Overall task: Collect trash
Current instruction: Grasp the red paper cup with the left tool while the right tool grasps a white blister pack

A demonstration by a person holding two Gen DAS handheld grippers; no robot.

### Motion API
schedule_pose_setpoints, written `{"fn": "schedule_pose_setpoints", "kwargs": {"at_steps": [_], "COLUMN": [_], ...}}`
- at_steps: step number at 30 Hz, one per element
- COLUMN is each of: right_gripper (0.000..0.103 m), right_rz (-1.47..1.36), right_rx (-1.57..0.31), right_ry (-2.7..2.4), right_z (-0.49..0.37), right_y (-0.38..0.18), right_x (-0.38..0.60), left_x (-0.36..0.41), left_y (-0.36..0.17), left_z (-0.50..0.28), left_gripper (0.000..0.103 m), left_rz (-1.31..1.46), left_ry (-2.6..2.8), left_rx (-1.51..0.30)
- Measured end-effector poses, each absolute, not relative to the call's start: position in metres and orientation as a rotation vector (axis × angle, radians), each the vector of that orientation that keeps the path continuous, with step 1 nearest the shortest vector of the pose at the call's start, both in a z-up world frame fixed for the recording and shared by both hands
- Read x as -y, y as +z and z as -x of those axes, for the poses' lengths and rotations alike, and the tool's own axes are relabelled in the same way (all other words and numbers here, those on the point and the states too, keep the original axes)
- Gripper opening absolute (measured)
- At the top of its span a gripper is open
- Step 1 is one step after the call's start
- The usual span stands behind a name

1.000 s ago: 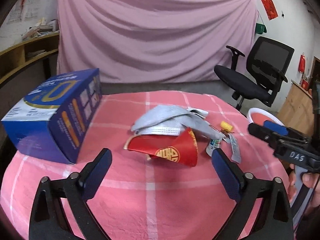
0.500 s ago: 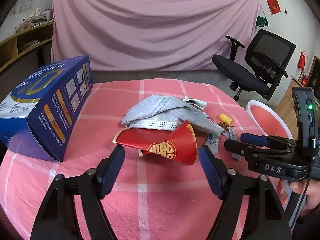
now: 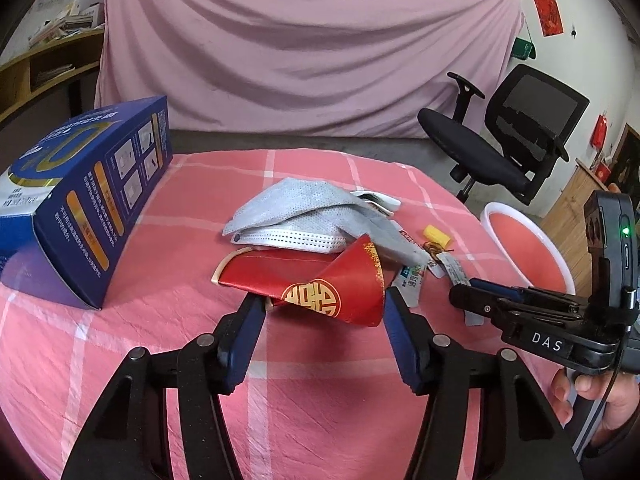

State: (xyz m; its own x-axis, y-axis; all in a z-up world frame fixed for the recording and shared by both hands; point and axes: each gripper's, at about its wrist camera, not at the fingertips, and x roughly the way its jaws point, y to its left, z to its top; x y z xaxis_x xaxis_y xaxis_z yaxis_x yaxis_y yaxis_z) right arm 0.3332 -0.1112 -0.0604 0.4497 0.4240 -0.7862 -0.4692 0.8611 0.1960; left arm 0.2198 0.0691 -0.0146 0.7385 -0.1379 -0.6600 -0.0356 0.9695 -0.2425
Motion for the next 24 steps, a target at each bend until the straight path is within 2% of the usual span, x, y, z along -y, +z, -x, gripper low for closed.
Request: {"fn": "schedule_pose_setpoints", "kwargs": {"at_steps": [8, 16, 24], "right_gripper": [0.041, 0.04, 0.04], "right_rz": [0.042, 0.06, 0.027], "right_rx": [-0.945, -0.914, -0.729], "right_ry": [0.577, 0.601, 0.654], "right_z": [-0.323, -0.305, -0.274], "right_y": [-0.057, -0.052, -0.028], "right_x": [0.117, 0.123, 0.139], "left_x": [-0.065, -0.062, -0.051], "left_y": [-0.013, -0.011, -0.002], "left_z": [-0.195, -0.175, -0.15], "left_gripper": [0.054, 0.053, 0.053], "left_rz": [0.228, 0.262, 0.245], "left_ry": [-0.078, -0.095, -0.108], "left_rx": [-0.692, -0.657, -0.543]}}
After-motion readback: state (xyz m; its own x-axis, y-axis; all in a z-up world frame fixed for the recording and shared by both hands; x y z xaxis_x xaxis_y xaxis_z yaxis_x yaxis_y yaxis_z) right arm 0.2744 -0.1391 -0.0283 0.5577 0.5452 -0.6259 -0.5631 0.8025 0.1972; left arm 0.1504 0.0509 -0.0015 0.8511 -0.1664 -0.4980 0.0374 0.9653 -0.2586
